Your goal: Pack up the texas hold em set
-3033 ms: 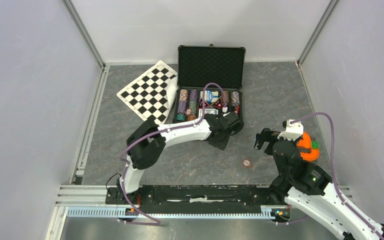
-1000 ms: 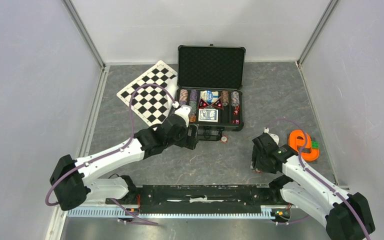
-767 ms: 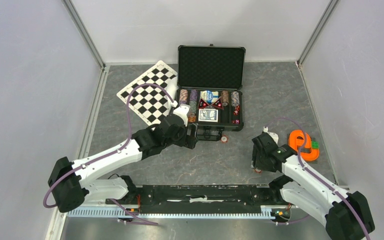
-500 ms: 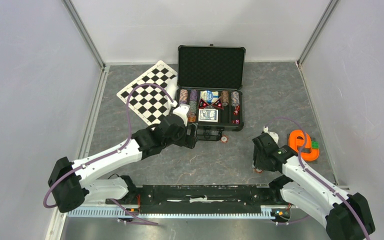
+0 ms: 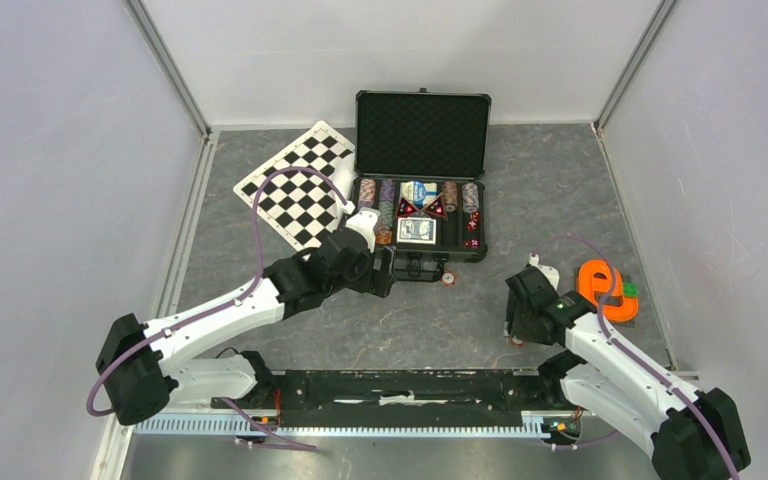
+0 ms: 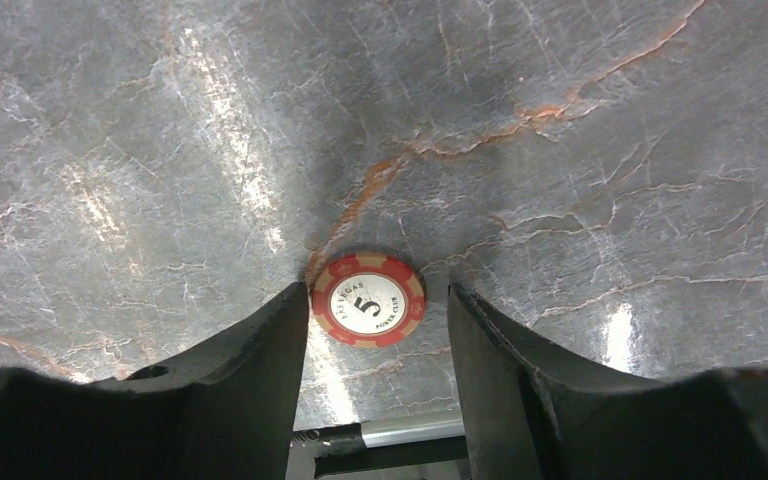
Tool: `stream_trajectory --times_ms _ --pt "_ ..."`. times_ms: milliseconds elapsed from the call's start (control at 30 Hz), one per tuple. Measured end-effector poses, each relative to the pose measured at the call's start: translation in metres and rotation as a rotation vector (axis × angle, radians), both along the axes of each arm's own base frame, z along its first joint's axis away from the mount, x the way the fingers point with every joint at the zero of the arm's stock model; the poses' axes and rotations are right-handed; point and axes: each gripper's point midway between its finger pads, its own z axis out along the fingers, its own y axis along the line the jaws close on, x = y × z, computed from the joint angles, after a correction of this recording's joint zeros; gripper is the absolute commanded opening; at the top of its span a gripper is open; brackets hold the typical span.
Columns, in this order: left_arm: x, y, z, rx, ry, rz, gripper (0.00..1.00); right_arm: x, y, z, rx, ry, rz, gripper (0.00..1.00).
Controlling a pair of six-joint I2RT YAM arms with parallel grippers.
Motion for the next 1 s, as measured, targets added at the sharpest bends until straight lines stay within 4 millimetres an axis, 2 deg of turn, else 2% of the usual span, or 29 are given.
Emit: stream_trajectory --times_ms 300,633,833,1000 --pt "0.0005 0.0006 -0.0001 0.006 -0.004 -0.005 0.91 -0.0020 -0.0011 -0.0007 0.001 0.005 -0.014 0.52" --pt "0.0014 0.0016 0.0000 0.007 -0.006 -0.002 0.92 -0.0035 -0.0008 -0.0008 0.006 0.010 -0.025 0.51" --pt "0.0021 0.0022 0.0000 0.008 -0.006 0.000 0.92 -0.0052 -0.0003 -0.0011 0.009 0.016 -0.035 0.41" --pt "0.0034 0.0034 -0.0001 0.012 -0.009 0.000 0.92 -0.0058 0.0011 -0.0006 0.018 0.016 -0.040 0.41"
